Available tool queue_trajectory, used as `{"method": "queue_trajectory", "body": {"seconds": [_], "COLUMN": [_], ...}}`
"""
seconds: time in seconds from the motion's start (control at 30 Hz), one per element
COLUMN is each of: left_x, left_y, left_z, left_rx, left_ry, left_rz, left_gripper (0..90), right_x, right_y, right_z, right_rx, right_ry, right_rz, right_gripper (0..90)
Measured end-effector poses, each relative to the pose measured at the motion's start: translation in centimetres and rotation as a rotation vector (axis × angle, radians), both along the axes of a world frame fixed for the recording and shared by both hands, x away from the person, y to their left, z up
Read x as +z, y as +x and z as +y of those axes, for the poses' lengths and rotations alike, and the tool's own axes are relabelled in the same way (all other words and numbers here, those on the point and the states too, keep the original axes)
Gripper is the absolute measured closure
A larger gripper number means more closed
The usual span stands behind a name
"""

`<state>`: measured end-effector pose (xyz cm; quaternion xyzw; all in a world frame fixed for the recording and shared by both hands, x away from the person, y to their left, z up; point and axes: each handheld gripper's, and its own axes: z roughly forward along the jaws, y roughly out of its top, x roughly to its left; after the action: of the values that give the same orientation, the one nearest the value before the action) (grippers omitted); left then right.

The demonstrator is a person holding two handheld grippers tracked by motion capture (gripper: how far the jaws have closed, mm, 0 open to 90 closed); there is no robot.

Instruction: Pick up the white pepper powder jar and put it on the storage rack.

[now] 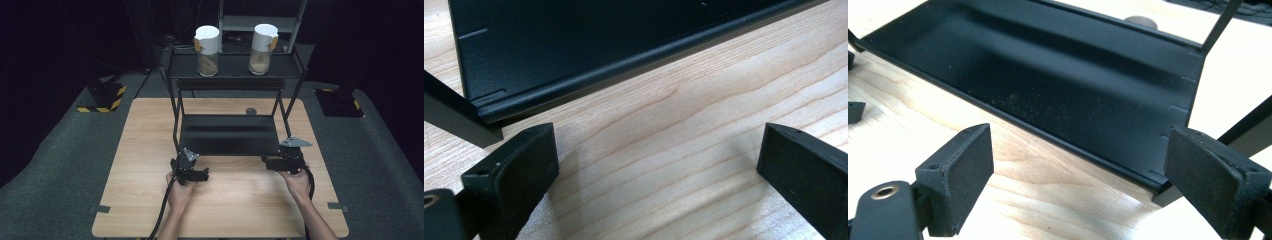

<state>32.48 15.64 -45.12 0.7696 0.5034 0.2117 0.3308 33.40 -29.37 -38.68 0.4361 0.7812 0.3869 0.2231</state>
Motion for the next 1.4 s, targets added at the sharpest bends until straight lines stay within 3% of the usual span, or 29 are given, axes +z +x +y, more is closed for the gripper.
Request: {"method": "queue_trajectory", "body": {"seconds": [0.6, 1.4], "left_x": [0.0, 0.0], "left_y": [0.0, 0.0], "left_z": [0.0, 0.0], "left_rx": [0.0, 0.002], "left_ry": [0.0, -0.001], "left_rz": [0.0, -0.001], "left_gripper": [3.1, 3.1], "right_x": [-2.4, -4.6], "right_y": [0.0, 0.2], "right_z": [0.6, 1.6], "right_rx": [-0.026, -0.049], "right_ry": [-0.012, -0.059], "right_rz": [0.045, 0.063], "right_gripper": [12.3, 12.6]}}
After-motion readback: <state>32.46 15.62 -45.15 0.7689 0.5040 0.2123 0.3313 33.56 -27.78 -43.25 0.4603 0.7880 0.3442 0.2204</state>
